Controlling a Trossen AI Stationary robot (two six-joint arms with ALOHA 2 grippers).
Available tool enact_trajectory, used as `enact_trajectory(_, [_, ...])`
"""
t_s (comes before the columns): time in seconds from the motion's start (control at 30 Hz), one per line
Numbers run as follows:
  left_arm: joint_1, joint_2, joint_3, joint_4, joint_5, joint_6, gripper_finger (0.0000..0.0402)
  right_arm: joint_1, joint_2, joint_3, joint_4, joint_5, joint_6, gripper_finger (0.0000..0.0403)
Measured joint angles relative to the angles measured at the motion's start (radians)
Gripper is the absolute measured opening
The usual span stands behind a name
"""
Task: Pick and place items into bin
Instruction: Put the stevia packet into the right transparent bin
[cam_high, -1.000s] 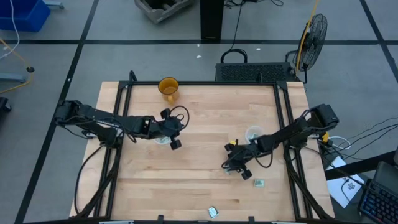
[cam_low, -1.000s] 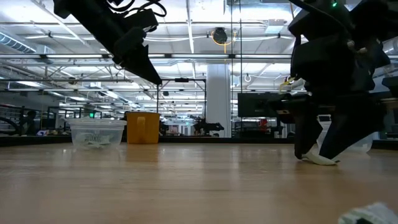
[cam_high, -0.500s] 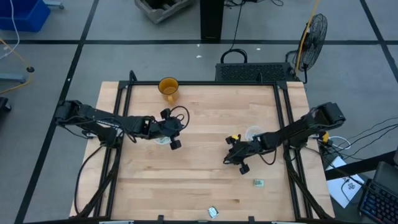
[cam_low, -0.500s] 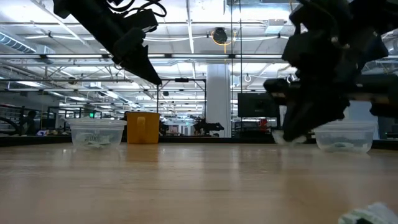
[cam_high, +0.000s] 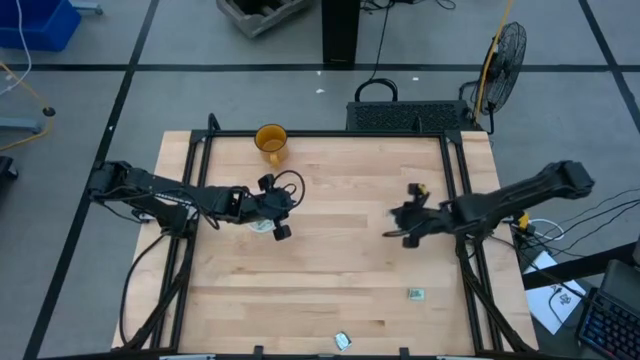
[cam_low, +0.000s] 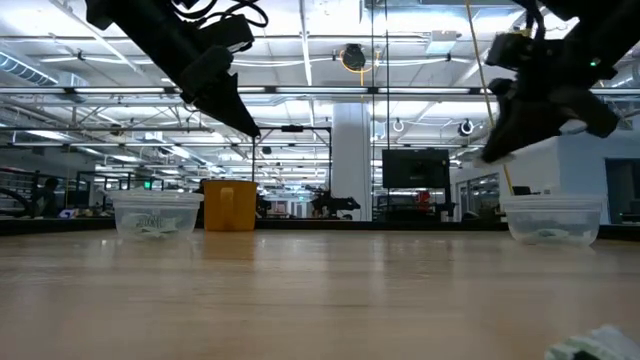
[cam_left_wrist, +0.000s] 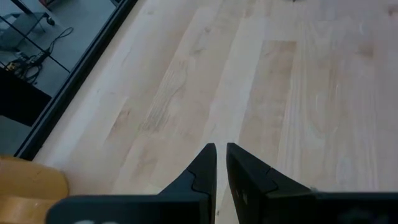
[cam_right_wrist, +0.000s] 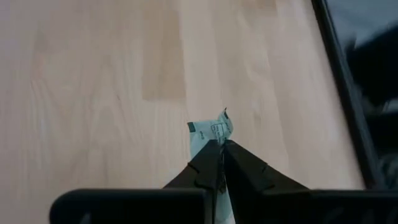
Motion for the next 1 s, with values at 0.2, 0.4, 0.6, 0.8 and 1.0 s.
enact_trajectory(0.2, [0.0,0.0,0.0,0.001,0.0,-0.002,0.0044,-0.024,-0.123,-0.003,-0.174,-0.084,0.195,0.0018])
enact_trajectory(0.4, [0.0,0.0,0.0,0.005,0.0,-0.002,0.0044,-0.041,-0.125,-0.002,-0.172,-0.194,0.223,0.0018])
enact_trajectory(0.6, [0.0,0.0,0.0,0.006,0.0,-0.002,0.0044,-0.115,-0.078,-0.002,-0.25,-0.192,0.43,0.0018])
enact_trajectory(0.8, [0.0,0.0,0.0,0.008,0.0,-0.003,0.0044,-0.206,-0.021,-0.003,-0.329,-0.24,0.603,0.0018])
enact_trajectory(1.0, [0.0,0.0,0.0,0.008,0.0,-0.003,0.0044,-0.223,0.016,-0.003,-0.275,-0.295,0.561,0.0018])
